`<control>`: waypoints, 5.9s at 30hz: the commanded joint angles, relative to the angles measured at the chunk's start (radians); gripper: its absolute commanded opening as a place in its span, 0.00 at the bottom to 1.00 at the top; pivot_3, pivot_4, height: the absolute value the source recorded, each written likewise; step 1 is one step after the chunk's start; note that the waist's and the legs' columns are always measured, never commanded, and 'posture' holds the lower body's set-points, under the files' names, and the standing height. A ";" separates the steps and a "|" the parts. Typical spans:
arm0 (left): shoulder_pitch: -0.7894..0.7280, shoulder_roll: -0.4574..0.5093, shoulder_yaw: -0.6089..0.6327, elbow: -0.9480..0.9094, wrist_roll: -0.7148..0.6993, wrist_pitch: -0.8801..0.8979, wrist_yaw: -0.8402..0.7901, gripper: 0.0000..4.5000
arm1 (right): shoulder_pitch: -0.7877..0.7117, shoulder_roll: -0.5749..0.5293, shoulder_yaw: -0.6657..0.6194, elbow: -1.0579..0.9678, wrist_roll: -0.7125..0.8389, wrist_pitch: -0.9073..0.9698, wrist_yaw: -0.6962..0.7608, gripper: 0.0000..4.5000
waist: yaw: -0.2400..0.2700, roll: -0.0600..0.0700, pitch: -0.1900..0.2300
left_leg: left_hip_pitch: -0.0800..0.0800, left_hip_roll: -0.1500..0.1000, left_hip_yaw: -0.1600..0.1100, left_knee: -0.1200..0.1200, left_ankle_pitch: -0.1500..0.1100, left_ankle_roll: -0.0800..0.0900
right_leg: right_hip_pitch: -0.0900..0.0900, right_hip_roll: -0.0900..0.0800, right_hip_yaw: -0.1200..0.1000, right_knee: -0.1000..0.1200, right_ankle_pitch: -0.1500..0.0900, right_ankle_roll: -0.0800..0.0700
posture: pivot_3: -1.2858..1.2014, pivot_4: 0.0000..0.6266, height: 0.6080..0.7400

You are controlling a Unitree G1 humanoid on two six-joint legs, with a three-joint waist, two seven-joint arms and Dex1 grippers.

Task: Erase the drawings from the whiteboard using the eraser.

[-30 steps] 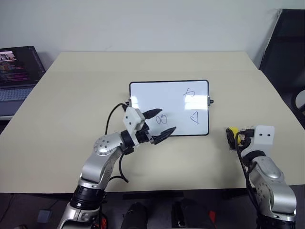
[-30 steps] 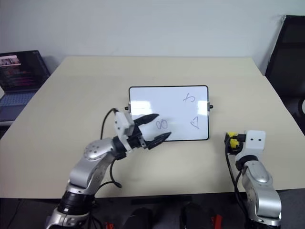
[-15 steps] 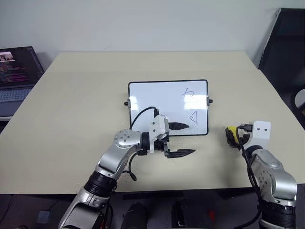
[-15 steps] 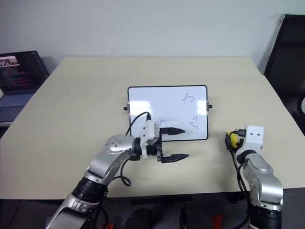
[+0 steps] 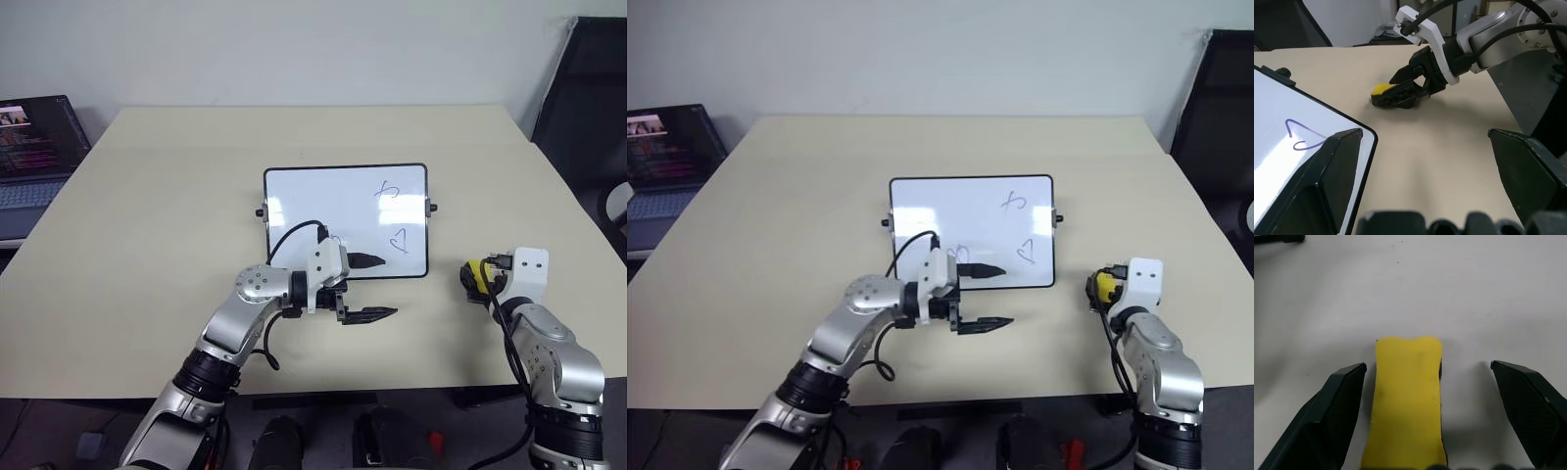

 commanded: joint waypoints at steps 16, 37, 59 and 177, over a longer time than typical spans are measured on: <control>-0.010 0.025 0.032 -0.022 0.006 -0.012 0.011 1.00 | -0.010 0.031 -0.042 -0.060 0.031 0.058 -0.039 0.99 | 0.000 0.000 0.000 | 0.000 0.001 0.000 0.000 0.000 0.000 | 0.000 0.001 0.000 0.000 0.000 0.000 | 0.52 0.24 1.00; -0.013 0.018 0.031 0.001 0.021 -0.040 0.022 1.00 | -0.032 0.033 -0.054 -0.074 0.044 0.068 -0.051 0.27 | 0.000 0.000 0.000 | 0.000 0.001 0.000 0.000 0.000 0.000 | 0.000 0.001 0.000 0.000 0.000 0.000 | 0.52 0.24 1.00; 0.060 -0.018 0.077 0.040 0.145 -0.099 0.263 1.00 | -0.026 -0.033 0.104 -0.119 -0.041 -0.199 0.054 0.27 | 0.000 0.000 0.000 | 0.000 0.001 0.000 0.000 0.000 0.000 | -0.001 0.001 0.000 -0.001 0.000 0.000 | 0.52 0.24 1.00; 0.001 -0.081 0.218 0.100 0.169 -0.279 0.436 1.00 | -0.157 -0.036 0.317 0.006 -0.219 -0.308 0.215 0.27 | 0.000 -0.003 0.000 | 0.001 0.001 0.004 0.001 0.001 0.002 | -0.002 0.002 0.007 -0.002 0.005 0.001 | 0.52 0.24 1.00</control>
